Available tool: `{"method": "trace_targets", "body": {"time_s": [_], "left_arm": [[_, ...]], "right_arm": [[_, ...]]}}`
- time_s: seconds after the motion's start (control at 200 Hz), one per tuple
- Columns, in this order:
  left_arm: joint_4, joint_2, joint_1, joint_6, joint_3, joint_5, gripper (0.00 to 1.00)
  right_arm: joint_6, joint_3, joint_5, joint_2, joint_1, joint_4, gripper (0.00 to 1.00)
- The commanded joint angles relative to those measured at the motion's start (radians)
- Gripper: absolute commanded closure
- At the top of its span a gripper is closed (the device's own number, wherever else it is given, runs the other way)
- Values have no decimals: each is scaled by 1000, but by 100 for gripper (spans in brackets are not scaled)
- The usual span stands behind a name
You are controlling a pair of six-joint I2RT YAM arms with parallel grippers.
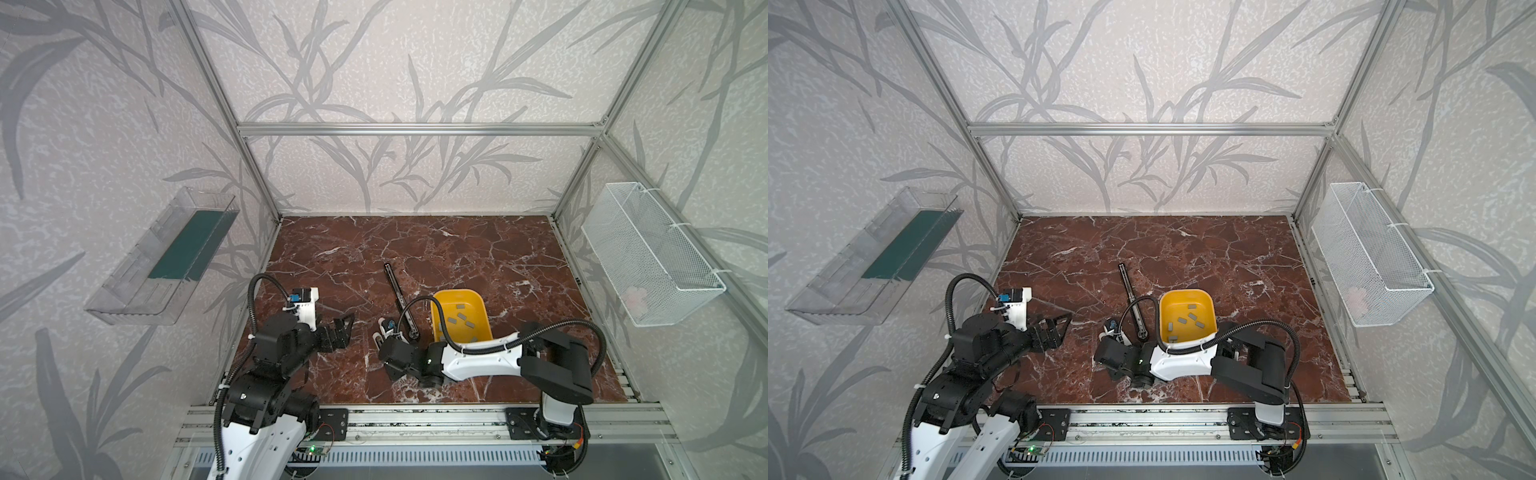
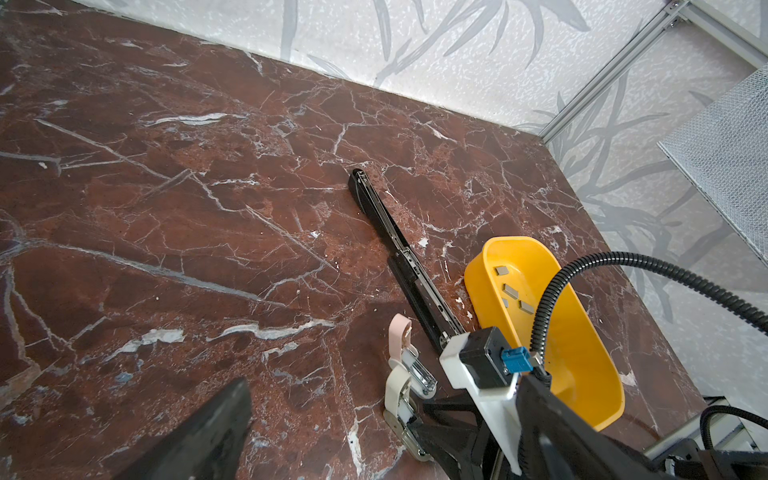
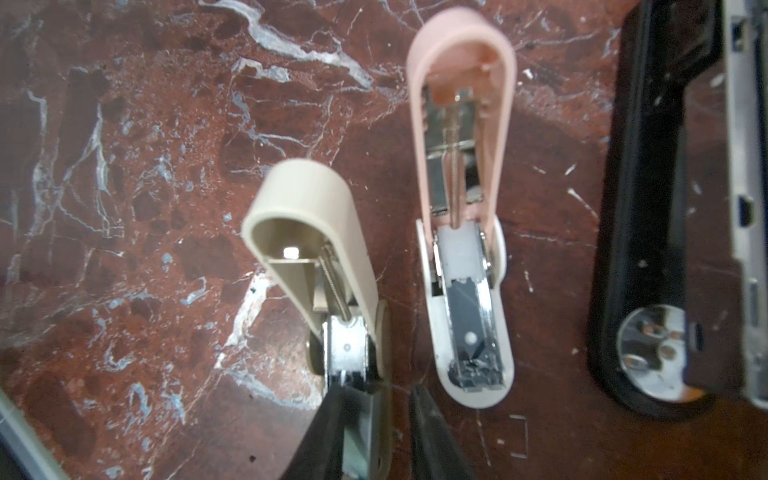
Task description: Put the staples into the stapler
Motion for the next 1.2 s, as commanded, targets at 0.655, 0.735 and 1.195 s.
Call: {"method": "trace_targets", "body": {"time_s": [0.655,0.735,1.195], "left_arm": [[-11,-7,-6,-10,-3,-19,1],[-11,-6,-6,-10,-2,-20,1],[-10,-8,-6,-7,-2,-17,1]], "right_arm": [[125,-122,-168,-79,-29,105,83],[119,-118,-160,-87,-28,101,85],[87,-123,-135,-166,-36,101,91]]}}
